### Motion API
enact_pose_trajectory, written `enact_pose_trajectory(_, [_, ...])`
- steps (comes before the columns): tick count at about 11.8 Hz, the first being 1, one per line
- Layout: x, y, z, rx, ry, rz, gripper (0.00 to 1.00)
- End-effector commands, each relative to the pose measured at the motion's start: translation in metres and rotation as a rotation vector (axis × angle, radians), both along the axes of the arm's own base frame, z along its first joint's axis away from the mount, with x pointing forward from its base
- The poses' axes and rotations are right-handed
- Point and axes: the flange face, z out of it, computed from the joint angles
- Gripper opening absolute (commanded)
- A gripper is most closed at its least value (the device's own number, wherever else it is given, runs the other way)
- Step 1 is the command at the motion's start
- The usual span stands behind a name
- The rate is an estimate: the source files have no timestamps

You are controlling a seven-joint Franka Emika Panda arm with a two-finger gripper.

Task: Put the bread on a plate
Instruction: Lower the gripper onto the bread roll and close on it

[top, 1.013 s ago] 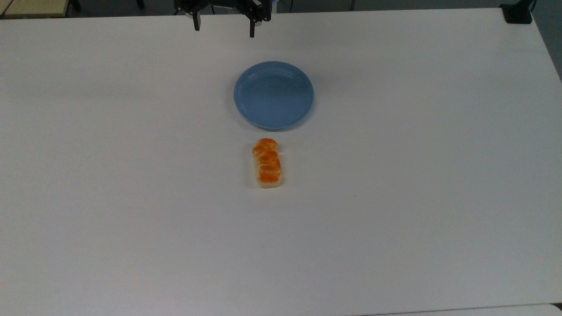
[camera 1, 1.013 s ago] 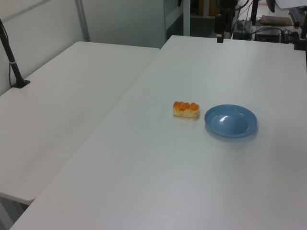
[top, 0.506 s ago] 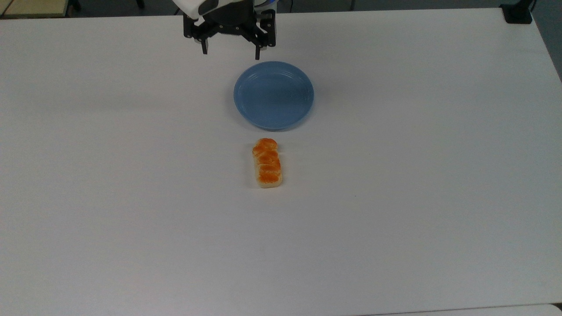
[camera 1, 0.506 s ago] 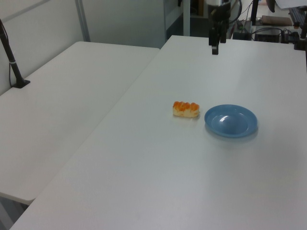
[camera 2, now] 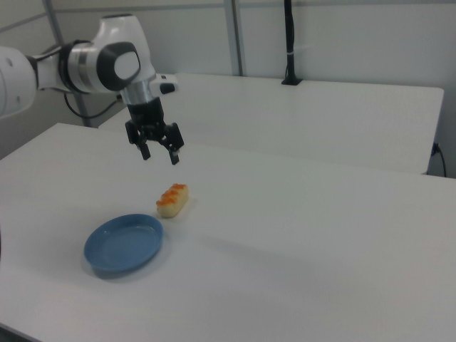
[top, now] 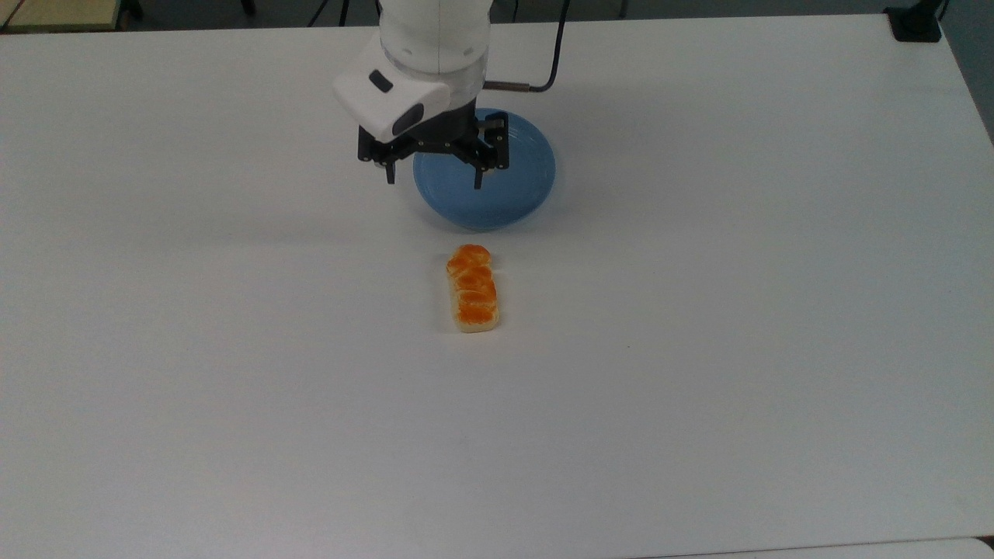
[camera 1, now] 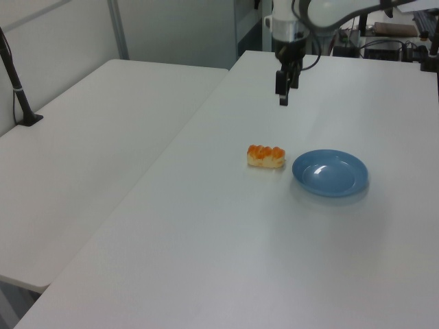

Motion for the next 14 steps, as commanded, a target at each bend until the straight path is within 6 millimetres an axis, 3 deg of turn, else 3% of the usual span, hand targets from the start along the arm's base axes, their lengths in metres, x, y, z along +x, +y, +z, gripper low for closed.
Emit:
enact_pose_trajectory(1, [0.019, 0.013, -0.045, 0.005, -0.020, 0.042, 1.00])
enact_pose_trajectory(3, [0.031, 0.025, -0.087, 0.000, -0.016, 0.062, 1.00])
enact_pose_trajectory(6, [0.037, 0.033, -0.133, 0.009, 0.026, 0.065, 1.00])
enact_pose_trajectory(10, [0.047, 0.044, -0.165, 0.022, -0.022, 0.058, 0.96])
enact_pose_trajectory(12, [0.051, 0.052, -0.168, 0.033, -0.052, 0.063, 0.60])
enact_pose_trajectory(13, [0.051, 0.052, -0.168, 0.033, -0.054, 0.063, 0.47])
enact_pose_trajectory(14, [0.051, 0.052, -0.163, 0.035, -0.058, 0.060, 0.41])
